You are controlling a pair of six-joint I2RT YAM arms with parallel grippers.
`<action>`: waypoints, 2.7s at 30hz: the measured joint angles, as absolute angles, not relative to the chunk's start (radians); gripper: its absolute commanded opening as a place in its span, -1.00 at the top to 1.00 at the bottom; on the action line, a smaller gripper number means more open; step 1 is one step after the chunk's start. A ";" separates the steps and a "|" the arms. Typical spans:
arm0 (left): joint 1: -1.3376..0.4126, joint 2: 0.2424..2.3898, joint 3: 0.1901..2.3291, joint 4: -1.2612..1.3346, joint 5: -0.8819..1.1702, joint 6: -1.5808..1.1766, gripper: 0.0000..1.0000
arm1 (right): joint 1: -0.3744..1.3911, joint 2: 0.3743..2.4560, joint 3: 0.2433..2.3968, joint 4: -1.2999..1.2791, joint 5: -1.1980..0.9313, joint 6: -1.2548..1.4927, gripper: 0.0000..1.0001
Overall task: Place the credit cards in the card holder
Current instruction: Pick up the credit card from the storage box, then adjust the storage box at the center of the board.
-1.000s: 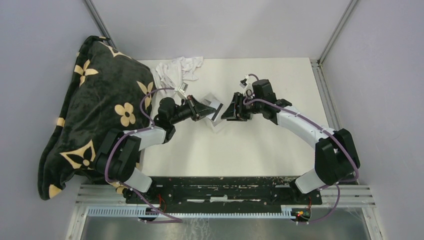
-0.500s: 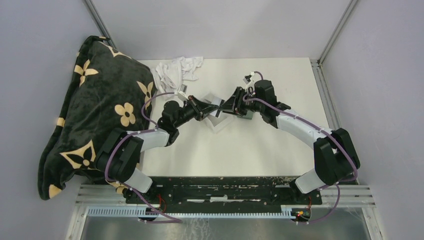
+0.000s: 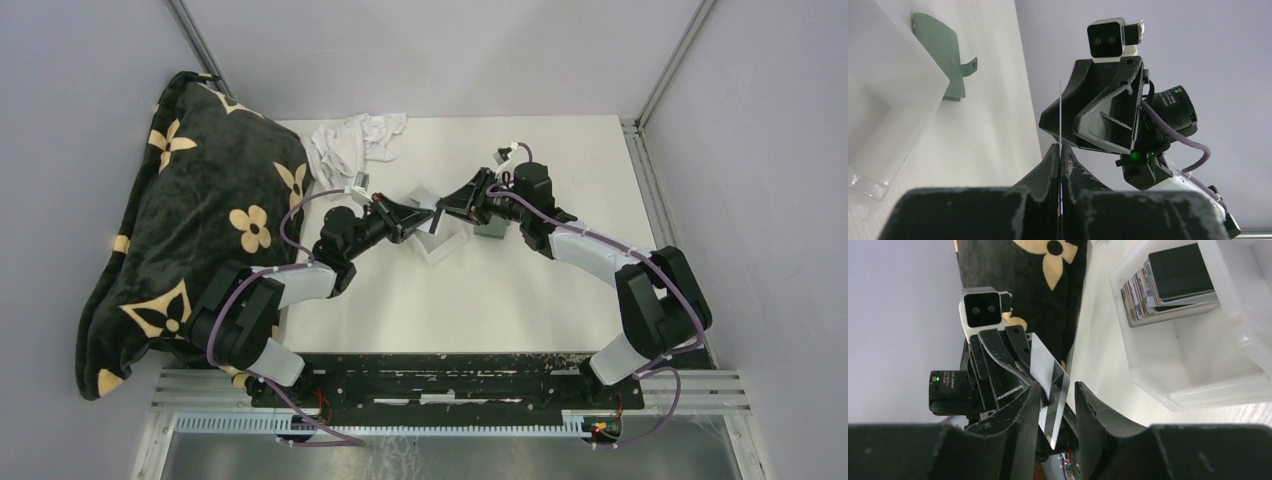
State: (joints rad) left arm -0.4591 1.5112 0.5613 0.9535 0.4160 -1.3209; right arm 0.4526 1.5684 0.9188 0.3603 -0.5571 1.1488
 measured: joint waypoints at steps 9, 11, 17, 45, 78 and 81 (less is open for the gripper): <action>-0.467 1.511 0.550 0.957 0.395 -1.327 0.94 | 0.449 1.637 0.919 0.465 -0.574 1.227 0.54; -0.467 1.512 0.550 0.958 0.393 -1.328 0.94 | 0.449 1.639 0.919 0.478 -0.579 1.238 0.67; -0.469 1.553 0.551 1.027 0.390 -1.378 0.69 | 0.442 1.643 0.919 0.519 -0.591 1.268 0.98; -0.439 1.287 0.543 0.343 0.172 -0.988 0.10 | 0.334 1.747 1.497 -0.524 -0.328 0.643 0.98; -0.439 1.528 0.710 0.256 0.136 -0.831 0.13 | 0.331 2.096 1.818 -0.988 0.015 0.416 0.98; -0.439 1.551 0.730 0.256 0.141 -0.826 0.12 | 0.321 2.096 1.832 -1.003 0.027 0.413 0.98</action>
